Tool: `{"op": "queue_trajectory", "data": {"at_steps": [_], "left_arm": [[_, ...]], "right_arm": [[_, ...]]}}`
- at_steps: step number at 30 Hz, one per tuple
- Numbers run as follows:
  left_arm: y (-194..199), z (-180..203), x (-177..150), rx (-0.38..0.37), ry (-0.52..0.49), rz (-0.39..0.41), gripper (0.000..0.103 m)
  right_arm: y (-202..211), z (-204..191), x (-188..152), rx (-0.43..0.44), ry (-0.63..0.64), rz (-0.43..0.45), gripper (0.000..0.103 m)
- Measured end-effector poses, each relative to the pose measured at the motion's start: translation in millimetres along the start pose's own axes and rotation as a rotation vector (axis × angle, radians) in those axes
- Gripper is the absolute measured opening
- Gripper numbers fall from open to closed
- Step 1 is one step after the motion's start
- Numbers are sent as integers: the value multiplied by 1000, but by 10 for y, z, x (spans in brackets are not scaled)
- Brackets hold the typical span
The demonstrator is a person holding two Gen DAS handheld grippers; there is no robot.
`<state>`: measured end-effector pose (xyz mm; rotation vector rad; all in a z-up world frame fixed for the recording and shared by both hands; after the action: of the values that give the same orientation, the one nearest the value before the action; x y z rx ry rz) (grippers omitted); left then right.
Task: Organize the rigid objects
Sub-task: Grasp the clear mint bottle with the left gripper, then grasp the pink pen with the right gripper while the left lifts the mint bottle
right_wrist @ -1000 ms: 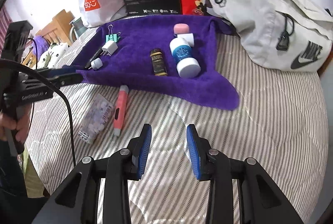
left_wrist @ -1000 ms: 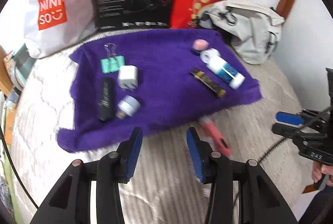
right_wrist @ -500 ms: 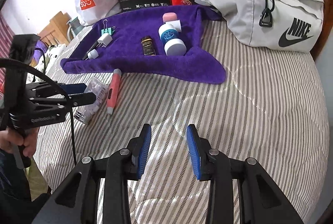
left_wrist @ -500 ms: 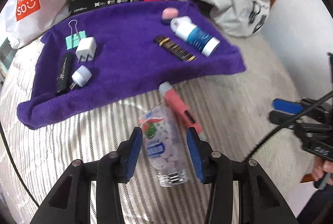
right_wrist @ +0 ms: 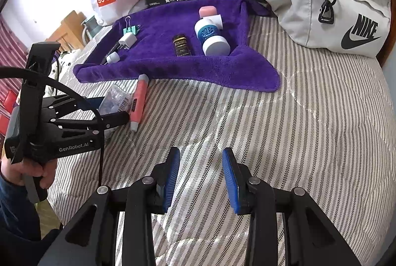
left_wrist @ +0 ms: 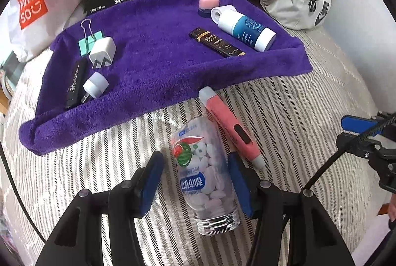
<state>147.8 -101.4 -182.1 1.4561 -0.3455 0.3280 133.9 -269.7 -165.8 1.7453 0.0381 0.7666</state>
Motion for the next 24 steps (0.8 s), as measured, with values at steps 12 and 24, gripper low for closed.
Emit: {"op": "queue_trajectory", "data": {"at_steps": [12, 24], "left_arm": [[32, 55, -32, 2, -36, 37, 42], [211, -468, -93, 5, 57, 51, 40]], "right_arm": [[-95, -26, -16, 2, 3, -32, 36], [-241, -448, 319, 80, 58, 23, 36]]}}
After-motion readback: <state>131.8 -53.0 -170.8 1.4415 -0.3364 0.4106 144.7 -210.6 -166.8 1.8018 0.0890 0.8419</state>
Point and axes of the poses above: each gripper's, at about its wrist camera, not at the fingertips, and y roughly against the way its jaws point, z to its right, x to its top, the point moved 8 cm from there along -y, roughly the way its jaws point, and after that the axes turned 10 degrees about y, right-handed, at the moved point
